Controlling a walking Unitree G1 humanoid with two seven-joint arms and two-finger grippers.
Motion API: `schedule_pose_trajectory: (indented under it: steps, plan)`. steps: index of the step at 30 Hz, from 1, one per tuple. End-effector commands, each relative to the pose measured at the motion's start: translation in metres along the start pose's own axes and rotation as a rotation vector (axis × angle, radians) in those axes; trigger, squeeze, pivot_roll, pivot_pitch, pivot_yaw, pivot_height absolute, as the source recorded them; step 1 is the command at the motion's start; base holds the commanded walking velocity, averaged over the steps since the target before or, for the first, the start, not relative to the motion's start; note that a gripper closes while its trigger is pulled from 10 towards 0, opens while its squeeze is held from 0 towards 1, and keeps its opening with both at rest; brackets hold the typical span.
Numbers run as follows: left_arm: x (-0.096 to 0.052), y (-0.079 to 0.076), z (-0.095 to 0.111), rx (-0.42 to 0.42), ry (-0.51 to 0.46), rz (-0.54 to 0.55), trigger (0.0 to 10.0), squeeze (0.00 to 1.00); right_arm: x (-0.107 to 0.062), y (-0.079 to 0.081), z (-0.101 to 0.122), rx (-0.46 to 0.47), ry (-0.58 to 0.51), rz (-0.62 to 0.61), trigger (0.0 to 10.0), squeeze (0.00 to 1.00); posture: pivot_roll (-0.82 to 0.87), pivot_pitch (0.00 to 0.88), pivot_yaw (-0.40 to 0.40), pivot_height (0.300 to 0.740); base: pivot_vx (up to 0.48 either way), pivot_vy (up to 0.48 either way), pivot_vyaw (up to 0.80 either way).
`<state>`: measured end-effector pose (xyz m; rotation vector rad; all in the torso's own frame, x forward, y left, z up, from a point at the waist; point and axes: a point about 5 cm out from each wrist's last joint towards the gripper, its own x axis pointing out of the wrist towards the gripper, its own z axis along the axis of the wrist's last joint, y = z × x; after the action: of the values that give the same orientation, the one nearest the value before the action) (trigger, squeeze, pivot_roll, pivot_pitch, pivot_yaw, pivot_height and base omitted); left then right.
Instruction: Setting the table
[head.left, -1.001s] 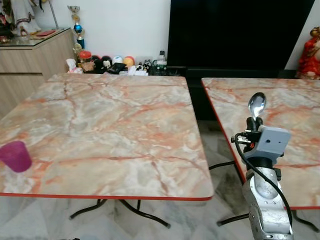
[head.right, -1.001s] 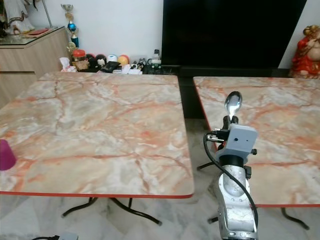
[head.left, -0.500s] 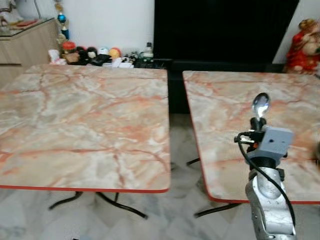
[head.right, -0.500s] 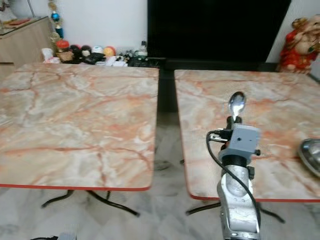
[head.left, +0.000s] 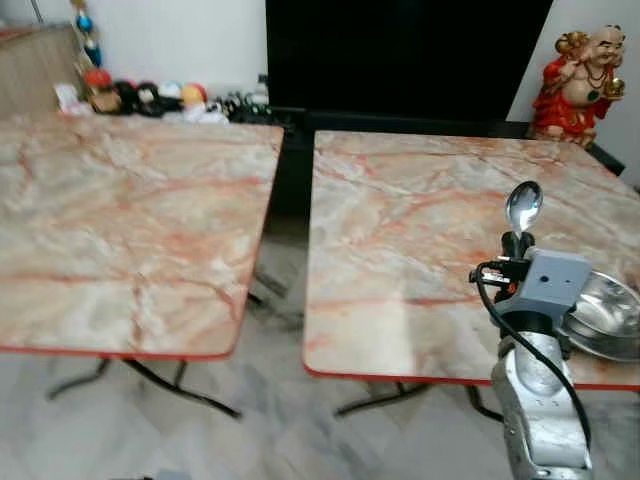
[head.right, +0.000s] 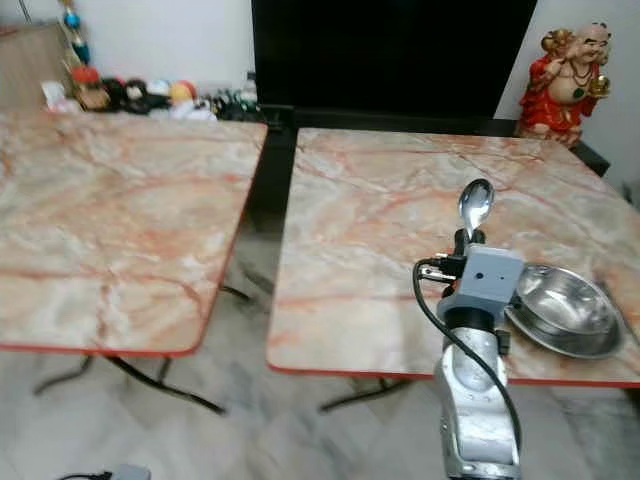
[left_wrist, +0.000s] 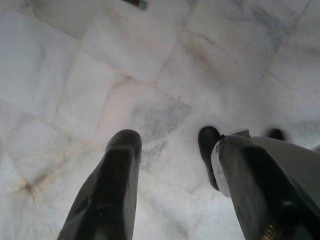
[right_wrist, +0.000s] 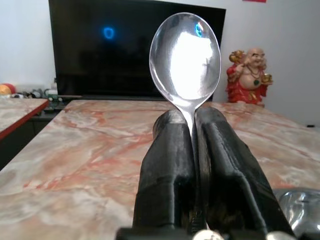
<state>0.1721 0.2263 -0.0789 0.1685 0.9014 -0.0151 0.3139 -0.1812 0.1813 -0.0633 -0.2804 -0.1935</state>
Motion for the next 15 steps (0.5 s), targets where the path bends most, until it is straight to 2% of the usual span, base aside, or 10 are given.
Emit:
schedule_pose_trajectory:
  steps: [1, 15]
  plan:
    - [-0.0004, -0.0005, -0.0023, 0.012, 0.009, -0.002, 10.0, 0.00, 0.0014, -0.0061, 0.0025, -0.010, -0.005, -0.023, 10.0, 0.00, -0.01, 0.076, -0.017, 0.740, 0.000, -0.450, 0.00]
    - [-0.0010, -0.0038, -0.0056, 0.010, 0.016, -0.011, 10.0, 0.00, 0.0012, -0.0098, 0.0046, -0.020, -0.008, -0.030, 10.0, 0.00, -0.03, 0.089, -0.020, 0.740, 0.000, -0.452, 0.00]
